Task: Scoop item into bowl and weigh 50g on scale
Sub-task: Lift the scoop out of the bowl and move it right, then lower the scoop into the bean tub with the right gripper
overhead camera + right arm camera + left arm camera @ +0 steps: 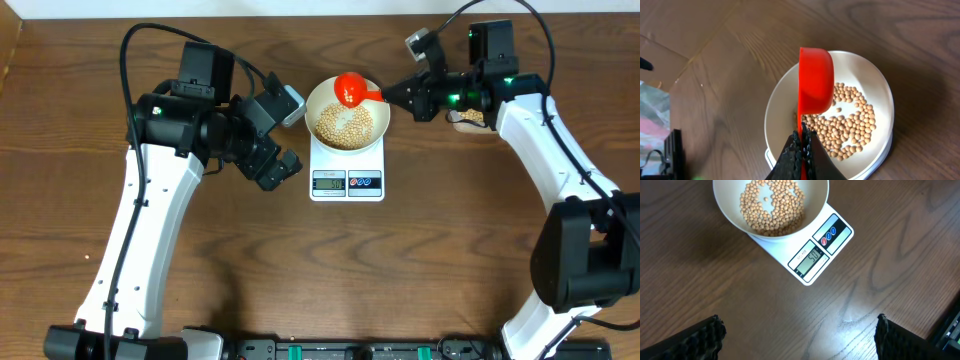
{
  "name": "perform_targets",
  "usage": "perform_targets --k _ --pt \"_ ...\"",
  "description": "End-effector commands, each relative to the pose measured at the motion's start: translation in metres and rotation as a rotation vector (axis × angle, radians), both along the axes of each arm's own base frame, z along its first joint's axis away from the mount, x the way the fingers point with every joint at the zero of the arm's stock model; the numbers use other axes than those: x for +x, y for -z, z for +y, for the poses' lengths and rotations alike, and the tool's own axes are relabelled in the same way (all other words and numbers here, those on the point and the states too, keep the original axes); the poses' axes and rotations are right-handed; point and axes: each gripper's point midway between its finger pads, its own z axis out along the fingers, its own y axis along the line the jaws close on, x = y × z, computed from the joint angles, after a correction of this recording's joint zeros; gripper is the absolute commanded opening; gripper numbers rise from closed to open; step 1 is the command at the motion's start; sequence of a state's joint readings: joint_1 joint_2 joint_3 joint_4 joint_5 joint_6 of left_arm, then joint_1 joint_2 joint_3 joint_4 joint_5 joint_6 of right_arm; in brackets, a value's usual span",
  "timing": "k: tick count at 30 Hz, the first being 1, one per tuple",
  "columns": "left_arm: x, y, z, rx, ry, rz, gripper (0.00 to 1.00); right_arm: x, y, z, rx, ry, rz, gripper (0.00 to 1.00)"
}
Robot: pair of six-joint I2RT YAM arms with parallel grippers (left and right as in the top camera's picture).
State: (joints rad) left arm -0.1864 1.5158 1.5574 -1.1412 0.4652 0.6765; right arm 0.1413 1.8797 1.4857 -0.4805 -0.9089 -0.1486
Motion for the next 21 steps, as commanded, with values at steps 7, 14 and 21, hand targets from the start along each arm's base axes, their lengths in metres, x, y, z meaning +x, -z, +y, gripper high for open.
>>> perform_targets --k 7,14,21 --pt "-0.002 -0.002 -0.001 -0.008 -0.002 0.001 0.98 -0.001 -0.044 -0.015 0.057 0.021 -0.071 0.01" --pt "-0.002 -0.002 -0.001 -0.008 -0.002 0.001 0.98 -0.001 -0.085 -0.062 0.104 0.116 -0.118 0.01" --pt "-0.003 -0.001 -0.001 -0.008 -0.002 0.002 0.98 -0.010 -0.104 -0.140 0.108 0.306 -0.078 0.01"
